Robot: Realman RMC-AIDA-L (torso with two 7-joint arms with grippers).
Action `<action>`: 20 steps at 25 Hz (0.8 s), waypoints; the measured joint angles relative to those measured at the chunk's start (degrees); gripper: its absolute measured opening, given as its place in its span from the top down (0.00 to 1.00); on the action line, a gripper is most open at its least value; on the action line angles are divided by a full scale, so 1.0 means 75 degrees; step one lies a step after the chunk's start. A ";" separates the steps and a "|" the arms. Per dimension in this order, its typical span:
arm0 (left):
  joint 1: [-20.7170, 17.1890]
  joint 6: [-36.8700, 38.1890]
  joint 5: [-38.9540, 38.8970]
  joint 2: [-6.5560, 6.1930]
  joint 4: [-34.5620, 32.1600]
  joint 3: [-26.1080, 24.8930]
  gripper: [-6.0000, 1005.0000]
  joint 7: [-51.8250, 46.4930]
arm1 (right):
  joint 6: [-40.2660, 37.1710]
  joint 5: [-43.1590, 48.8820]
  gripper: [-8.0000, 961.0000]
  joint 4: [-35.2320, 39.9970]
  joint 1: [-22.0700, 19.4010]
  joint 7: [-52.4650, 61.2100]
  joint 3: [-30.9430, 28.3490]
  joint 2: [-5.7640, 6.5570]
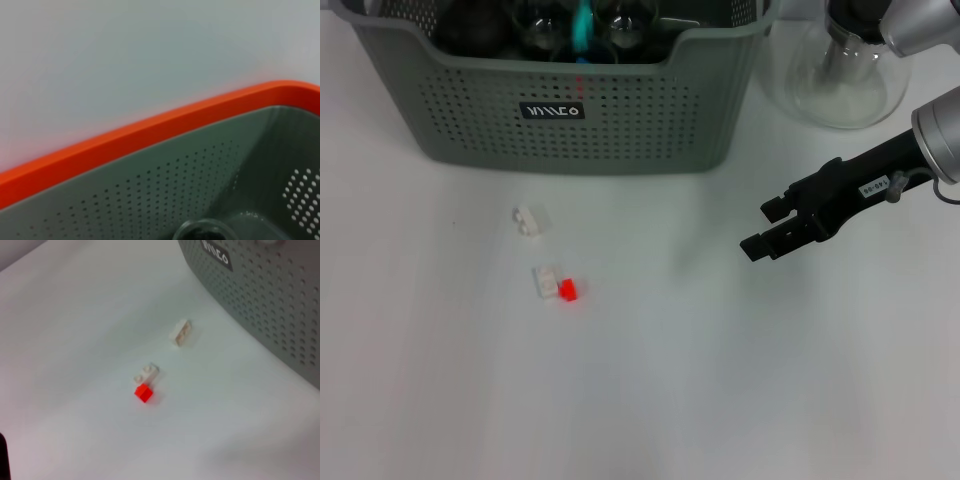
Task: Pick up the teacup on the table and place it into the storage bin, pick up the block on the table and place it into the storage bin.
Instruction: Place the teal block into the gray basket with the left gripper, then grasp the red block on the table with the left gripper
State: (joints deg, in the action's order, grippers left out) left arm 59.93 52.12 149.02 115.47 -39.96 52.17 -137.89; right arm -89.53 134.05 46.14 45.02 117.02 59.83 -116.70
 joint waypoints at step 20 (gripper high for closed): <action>-0.2742 0.5831 -0.5578 0.0301 -0.5875 -0.0788 0.23 0.2075 | 0.0035 0.0068 0.19 -0.0011 -0.0067 -0.0037 0.0003 -0.0003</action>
State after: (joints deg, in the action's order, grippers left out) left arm 39.37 95.85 107.19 117.72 -84.02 46.26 -122.33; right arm -89.26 134.56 46.06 44.52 116.74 59.85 -116.72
